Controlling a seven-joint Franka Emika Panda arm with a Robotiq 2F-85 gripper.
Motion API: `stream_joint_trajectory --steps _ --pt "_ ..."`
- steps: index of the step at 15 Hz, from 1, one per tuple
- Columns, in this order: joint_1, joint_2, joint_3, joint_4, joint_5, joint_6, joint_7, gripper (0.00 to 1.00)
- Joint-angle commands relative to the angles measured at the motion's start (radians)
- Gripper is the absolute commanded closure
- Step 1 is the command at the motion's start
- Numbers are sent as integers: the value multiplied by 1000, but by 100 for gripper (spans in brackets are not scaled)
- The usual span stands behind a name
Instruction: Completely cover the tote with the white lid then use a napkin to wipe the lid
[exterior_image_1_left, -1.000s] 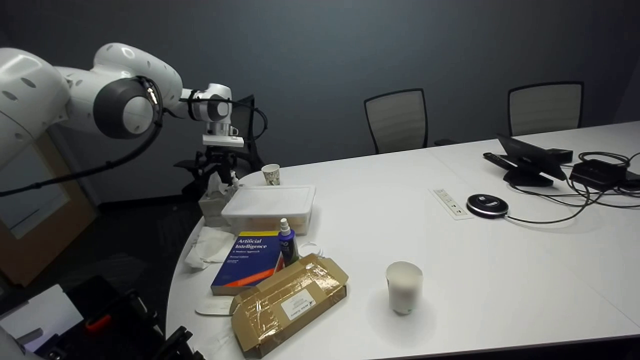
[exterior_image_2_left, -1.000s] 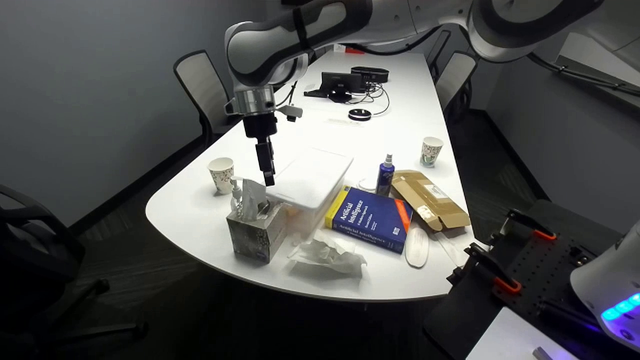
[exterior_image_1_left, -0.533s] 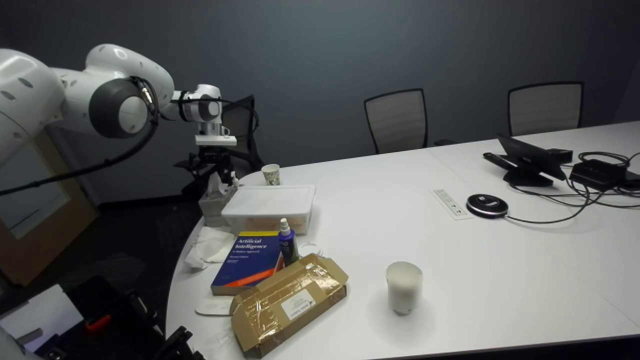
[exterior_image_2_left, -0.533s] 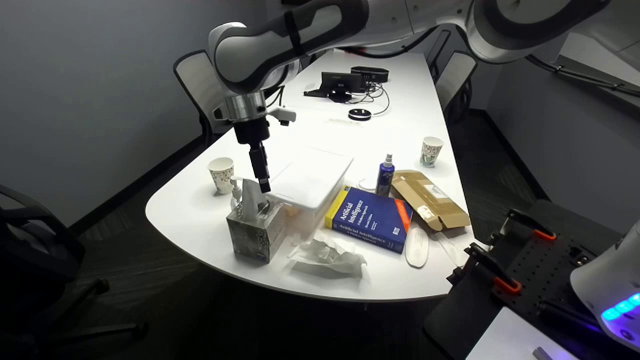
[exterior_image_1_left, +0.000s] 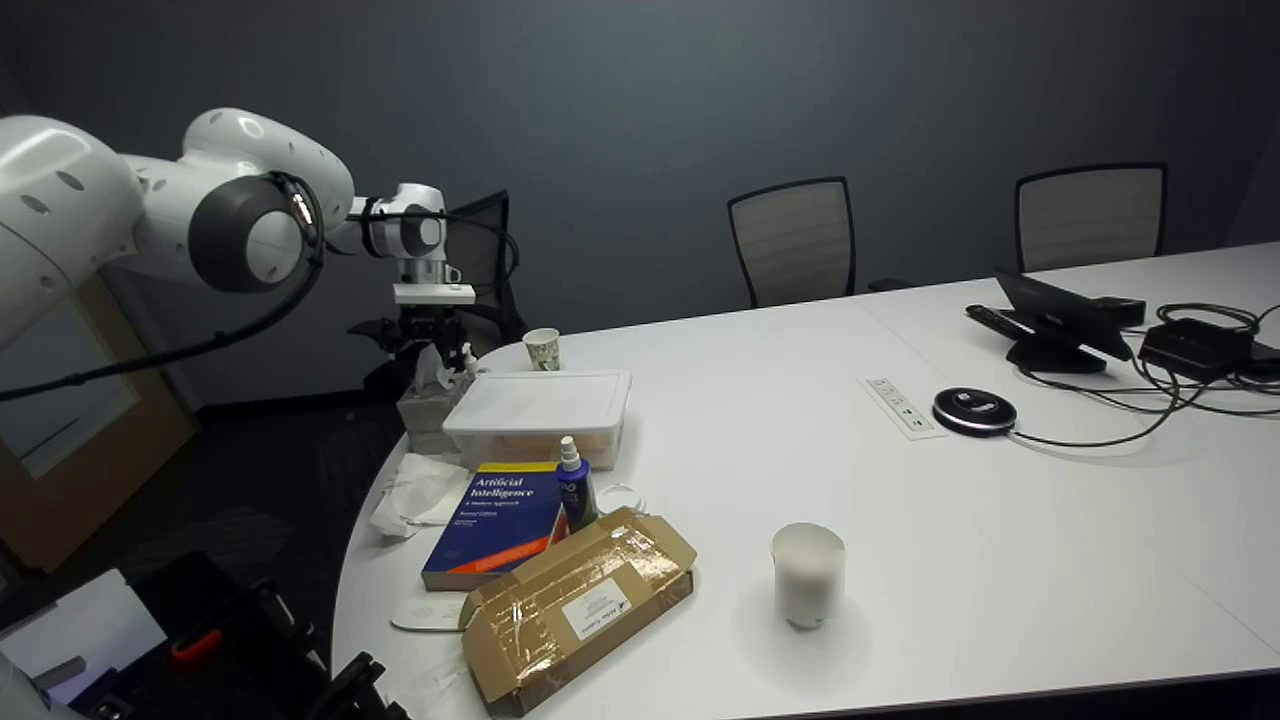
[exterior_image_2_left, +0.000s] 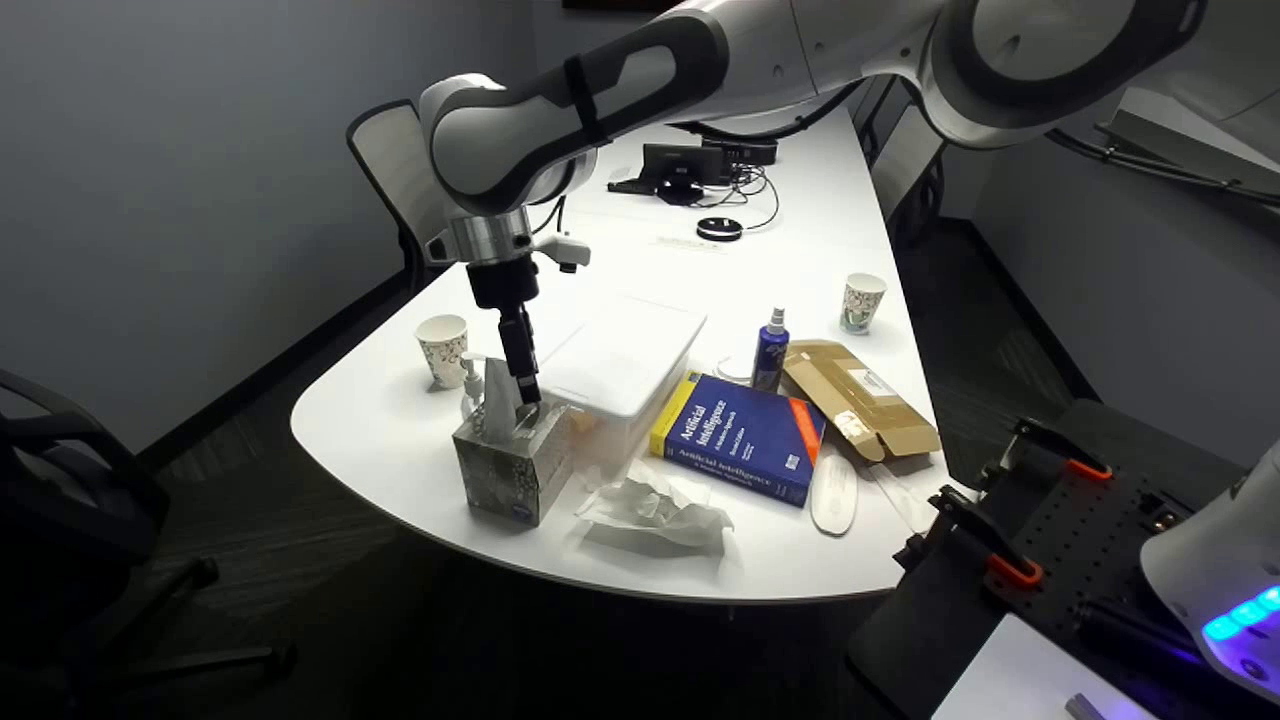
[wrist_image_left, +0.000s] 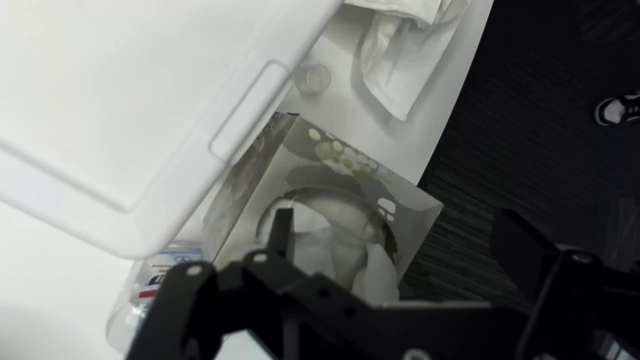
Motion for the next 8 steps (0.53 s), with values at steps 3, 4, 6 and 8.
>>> stream_joint_trajectory --steps 3,4,6,8 --pt "28 69 -10 116 -19 4 -15 0" --pt "29 78 -10 129 -19 4 -16 0" --pt "32 90 -11 153 -20 4 -17 26" --pt "34 101 -11 173 -19 3 -17 42"
